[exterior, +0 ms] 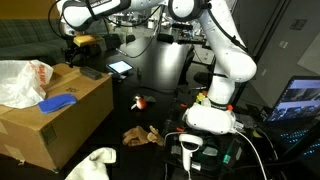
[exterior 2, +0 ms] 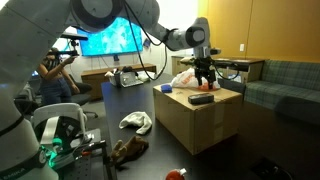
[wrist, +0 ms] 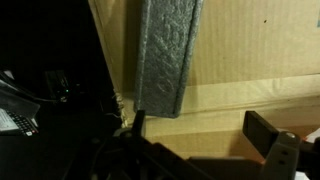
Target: Remove the orange plush toy from the box and replace it with the gray duster, remove the blue object from the box and replace it with the brown toy and remove the plastic bag from the box and replace it with the white towel
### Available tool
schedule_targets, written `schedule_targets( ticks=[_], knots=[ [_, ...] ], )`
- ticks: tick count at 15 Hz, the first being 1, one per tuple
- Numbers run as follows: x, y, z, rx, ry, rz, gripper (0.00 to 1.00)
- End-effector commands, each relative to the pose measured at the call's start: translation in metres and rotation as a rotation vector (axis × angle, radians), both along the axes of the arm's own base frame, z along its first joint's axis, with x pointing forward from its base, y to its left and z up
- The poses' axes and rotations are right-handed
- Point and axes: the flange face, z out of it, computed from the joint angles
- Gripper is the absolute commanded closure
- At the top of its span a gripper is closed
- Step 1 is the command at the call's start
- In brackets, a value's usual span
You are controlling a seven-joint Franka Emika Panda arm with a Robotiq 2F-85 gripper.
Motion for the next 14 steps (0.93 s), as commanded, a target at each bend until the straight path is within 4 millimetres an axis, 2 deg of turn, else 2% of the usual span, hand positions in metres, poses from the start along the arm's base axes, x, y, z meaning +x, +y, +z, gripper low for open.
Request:
schedule_targets(
  ticks=[1,9,11,14],
  knots=[
    [-0.024,0.041,0.012,-0.027,0.001,0.198,0.0],
    [-0.094,0.156,-0.002,-0.086,0.04,0.622,0.0],
    [-0.106,0.178,-0.008,-0.093,0.049,0.725,0.0],
    [-0.119,0.201,-0.014,-0.085,0.064,0.868,0.0]
  ],
)
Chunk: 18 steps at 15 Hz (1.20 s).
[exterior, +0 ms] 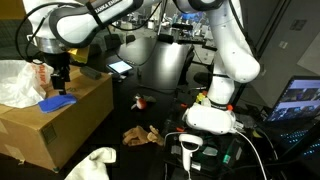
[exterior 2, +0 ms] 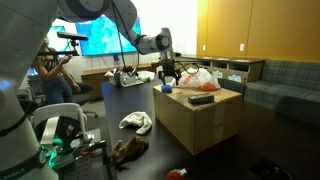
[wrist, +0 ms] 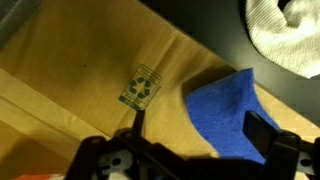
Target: Remove the orange plush toy from the box and replace it with the gray duster, remove the blue object from the box and replace it with the brown toy and remove the plastic bag from the box and replace it with the white towel
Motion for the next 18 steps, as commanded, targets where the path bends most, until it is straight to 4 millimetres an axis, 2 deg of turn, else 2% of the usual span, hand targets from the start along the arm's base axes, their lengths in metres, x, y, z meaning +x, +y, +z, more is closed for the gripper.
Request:
schedule_targets(
  ticks=[1,6,18],
  knots=[
    [-0.015,0.015,0.004,0.0,-0.002,0.172,0.0],
    [-0.016,0.025,-0.001,-0.008,0.001,0.285,0.0],
    [-0.003,0.018,-0.017,0.013,0.044,0.4,0.0]
  ],
)
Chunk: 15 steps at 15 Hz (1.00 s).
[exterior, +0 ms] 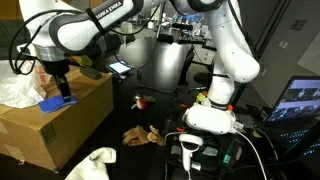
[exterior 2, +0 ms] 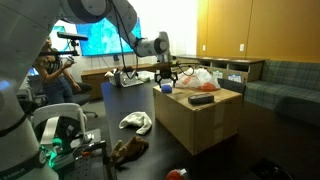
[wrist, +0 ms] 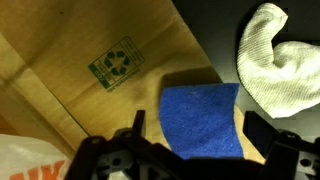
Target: Remove the orange plush toy from the box and replace it with the gray duster, remove the blue object from the box and replace it with the brown toy and remove the plastic bag from the box and replace it with the white towel
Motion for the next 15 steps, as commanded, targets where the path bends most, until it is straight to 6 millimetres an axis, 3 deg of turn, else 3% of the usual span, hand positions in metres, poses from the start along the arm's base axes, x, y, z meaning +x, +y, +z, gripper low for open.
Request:
schedule_targets(
  ticks=[1,8,9,15],
  knots=[
    [0.01,-0.001,-0.002,0.027,0.012,0.032,0.0],
    [0.017,-0.006,-0.014,0.028,0.036,0.045,0.01],
    [0.017,-0.007,-0.017,0.029,0.036,0.044,0.22],
    [0.016,-0.009,-0.007,0.014,0.02,0.036,0.59]
  ],
)
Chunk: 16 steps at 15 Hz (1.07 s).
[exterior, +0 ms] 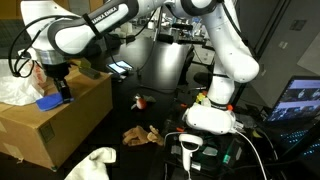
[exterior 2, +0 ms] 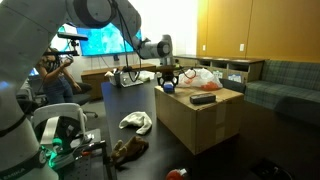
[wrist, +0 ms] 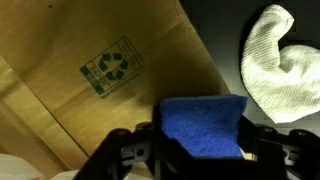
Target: Remove the orange plush toy from the box and replace it with the gray duster, remove the blue object from the box and replace it with the brown toy and remove the plastic bag from the box and replace it with the white towel
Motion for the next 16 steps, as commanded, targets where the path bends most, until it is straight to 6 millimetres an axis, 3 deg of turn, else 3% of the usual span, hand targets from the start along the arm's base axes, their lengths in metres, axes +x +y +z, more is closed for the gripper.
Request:
schedule_targets(
  ticks=[1,6,9,16],
  knots=[
    [0.001,-0.004,0.012,-0.005,-0.006,0.007,0.6],
    [-0.01,-0.012,0.024,-0.027,-0.01,0.013,0.76],
    [-0.029,-0.025,0.033,-0.032,-0.022,0.007,1.0],
    [-0.074,-0.057,0.042,-0.032,-0.039,-0.001,0.97]
  ],
)
